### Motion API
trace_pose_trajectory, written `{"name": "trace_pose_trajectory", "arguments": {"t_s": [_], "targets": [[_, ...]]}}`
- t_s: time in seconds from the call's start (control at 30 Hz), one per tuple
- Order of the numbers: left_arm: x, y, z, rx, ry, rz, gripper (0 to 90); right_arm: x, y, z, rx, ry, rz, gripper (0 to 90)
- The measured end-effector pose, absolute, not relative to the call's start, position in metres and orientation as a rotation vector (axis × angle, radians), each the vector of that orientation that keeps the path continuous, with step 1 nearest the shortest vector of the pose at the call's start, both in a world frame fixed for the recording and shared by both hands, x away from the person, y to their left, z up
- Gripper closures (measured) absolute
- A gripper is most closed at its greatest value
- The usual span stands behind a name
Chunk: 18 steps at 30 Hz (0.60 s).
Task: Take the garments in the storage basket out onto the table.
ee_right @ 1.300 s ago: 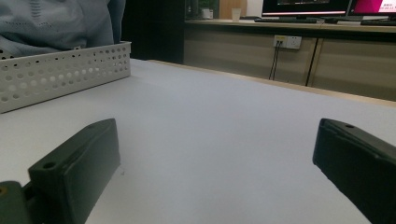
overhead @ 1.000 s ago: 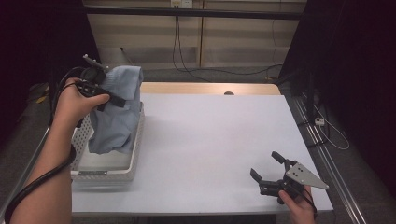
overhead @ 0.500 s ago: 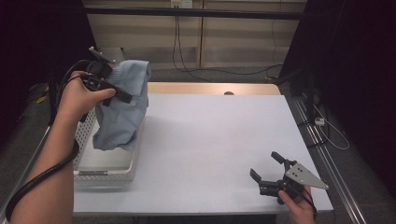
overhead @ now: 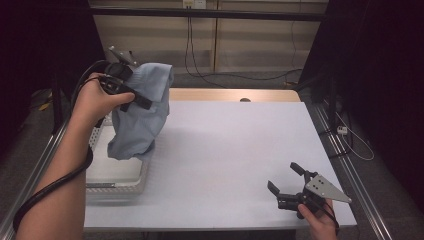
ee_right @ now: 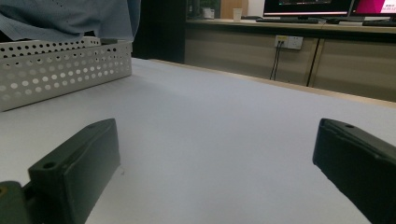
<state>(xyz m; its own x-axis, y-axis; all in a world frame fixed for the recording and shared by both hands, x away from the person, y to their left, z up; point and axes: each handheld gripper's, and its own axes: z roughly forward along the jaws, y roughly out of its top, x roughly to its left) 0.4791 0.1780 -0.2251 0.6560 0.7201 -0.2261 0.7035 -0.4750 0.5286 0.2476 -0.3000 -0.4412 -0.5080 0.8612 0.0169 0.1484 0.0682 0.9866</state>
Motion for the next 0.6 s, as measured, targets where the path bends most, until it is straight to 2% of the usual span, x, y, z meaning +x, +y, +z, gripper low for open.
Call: {"name": "trace_pose_trajectory", "arguments": {"t_s": [0.6], "targets": [[0.476,0.152,-0.217,2.303,1.035,0.018,71.0,0.247,-0.3,-0.441,1.006,1.738,1.488,0.3]]}}
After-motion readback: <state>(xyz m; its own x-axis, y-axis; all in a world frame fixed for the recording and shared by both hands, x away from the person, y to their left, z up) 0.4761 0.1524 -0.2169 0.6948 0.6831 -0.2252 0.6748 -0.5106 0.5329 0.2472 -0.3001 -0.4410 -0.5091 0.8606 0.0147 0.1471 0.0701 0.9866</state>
